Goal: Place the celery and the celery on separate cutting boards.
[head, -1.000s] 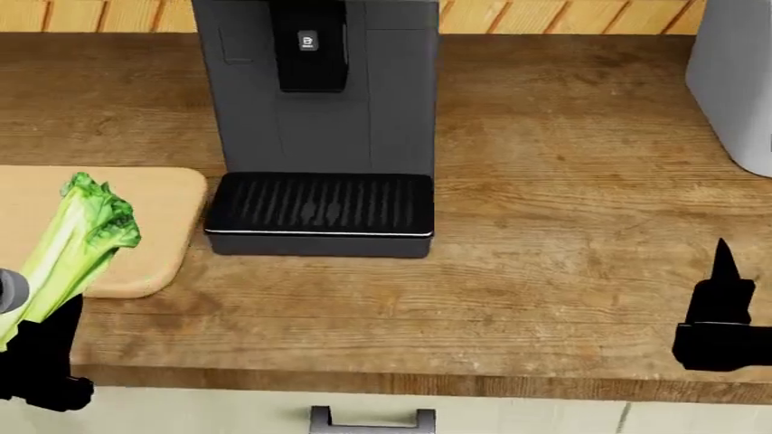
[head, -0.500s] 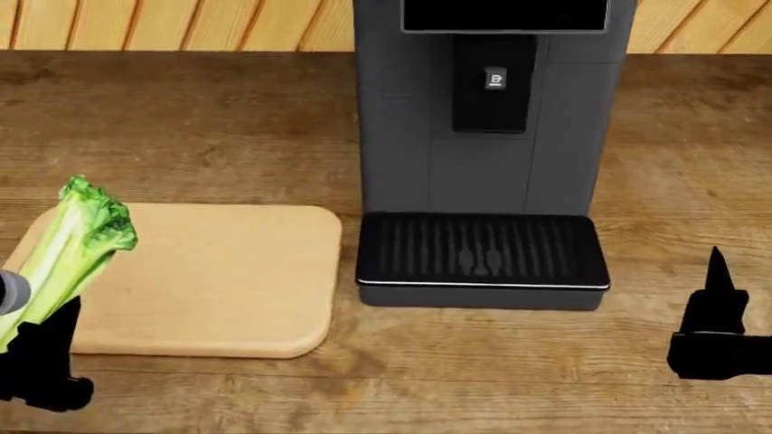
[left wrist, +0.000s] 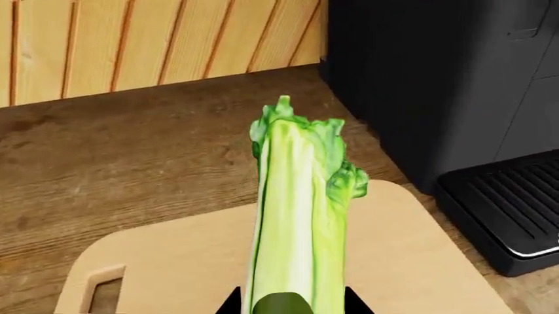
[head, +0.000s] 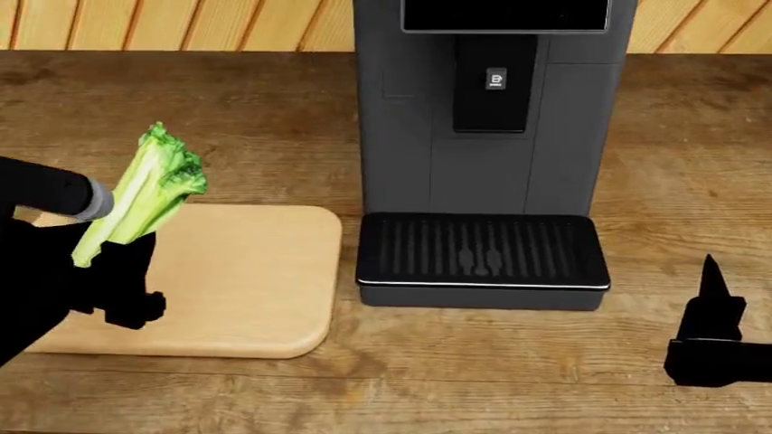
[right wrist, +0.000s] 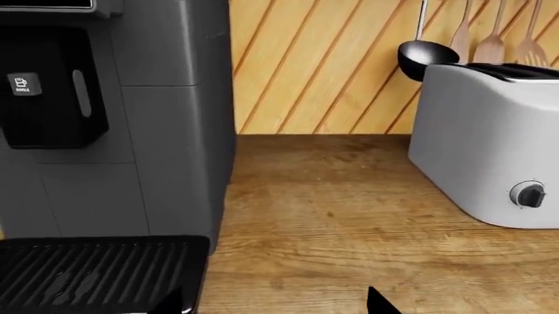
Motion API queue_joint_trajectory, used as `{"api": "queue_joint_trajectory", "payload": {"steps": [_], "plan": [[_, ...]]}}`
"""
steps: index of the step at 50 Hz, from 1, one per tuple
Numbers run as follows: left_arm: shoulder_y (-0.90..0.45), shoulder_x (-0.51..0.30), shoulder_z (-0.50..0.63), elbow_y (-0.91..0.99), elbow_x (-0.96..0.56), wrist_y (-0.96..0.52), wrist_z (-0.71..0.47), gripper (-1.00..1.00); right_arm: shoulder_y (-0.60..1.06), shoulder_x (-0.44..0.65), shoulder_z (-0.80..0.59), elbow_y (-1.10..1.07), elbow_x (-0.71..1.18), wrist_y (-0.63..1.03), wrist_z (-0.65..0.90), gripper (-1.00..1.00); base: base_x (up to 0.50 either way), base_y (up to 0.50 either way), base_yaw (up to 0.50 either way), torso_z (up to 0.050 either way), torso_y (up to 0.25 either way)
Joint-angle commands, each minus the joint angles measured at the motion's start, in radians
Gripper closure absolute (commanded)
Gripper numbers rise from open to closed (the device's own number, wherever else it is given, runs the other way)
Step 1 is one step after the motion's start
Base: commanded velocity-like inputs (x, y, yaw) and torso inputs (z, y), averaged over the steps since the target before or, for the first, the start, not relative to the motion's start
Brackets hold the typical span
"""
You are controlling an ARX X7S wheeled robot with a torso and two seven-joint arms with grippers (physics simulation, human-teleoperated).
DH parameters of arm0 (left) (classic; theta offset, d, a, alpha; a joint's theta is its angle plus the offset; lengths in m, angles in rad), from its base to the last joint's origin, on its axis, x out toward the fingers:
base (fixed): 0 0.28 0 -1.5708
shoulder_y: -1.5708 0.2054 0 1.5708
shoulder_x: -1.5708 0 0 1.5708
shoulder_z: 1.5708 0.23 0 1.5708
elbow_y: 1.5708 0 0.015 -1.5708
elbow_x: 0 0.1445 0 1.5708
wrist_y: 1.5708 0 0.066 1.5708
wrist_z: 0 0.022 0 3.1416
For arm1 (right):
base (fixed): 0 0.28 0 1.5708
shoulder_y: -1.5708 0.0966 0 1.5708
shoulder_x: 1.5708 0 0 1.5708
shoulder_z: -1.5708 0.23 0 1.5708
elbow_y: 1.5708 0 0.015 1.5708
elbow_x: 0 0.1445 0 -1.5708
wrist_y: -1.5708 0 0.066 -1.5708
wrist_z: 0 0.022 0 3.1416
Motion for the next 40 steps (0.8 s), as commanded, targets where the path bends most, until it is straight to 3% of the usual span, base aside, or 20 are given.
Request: {"api": "queue_joint_trajectory", "payload": {"steps": [1, 9, 24, 36, 37, 40], "plan": [[-0.192, 0.116, 0.108, -0.307, 0.120, 0.143, 0.107, 1.00, 0.022, -0.027, -0.002, 0.014, -0.037, 0.010, -0.034, -1.00, 0.00, 0.00, 0.00, 0.000, 0.000], [-0.200, 0.144, 0.163, -0.423, 0.167, 0.207, 0.137, 1.00, -0.004, -0.032, -0.001, 0.027, -0.052, -0.009, -0.047, -1.00, 0.00, 0.00, 0.00, 0.000, 0.000], [-0.072, 0.066, 0.121, -0.277, 0.125, 0.159, 0.095, 1.00, -0.005, -0.038, 0.005, 0.026, -0.038, -0.002, -0.036, -1.00, 0.00, 0.00, 0.00, 0.000, 0.001], [-0.058, 0.064, 0.129, -0.257, 0.120, 0.153, 0.090, 1.00, -0.003, -0.048, -0.005, 0.046, -0.041, -0.004, -0.044, -1.00, 0.00, 0.00, 0.00, 0.001, 0.001], [-0.060, 0.063, 0.129, -0.253, 0.118, 0.148, 0.088, -1.00, -0.006, -0.049, -0.005, 0.047, -0.042, -0.006, -0.045, -1.00, 0.00, 0.00, 0.00, 0.000, 0.000], [-0.063, 0.064, 0.129, -0.238, 0.113, 0.141, 0.085, -1.00, -0.009, -0.051, -0.002, 0.050, -0.038, -0.006, -0.046, -1.00, 0.00, 0.00, 0.00, 0.000, 0.000]]}}
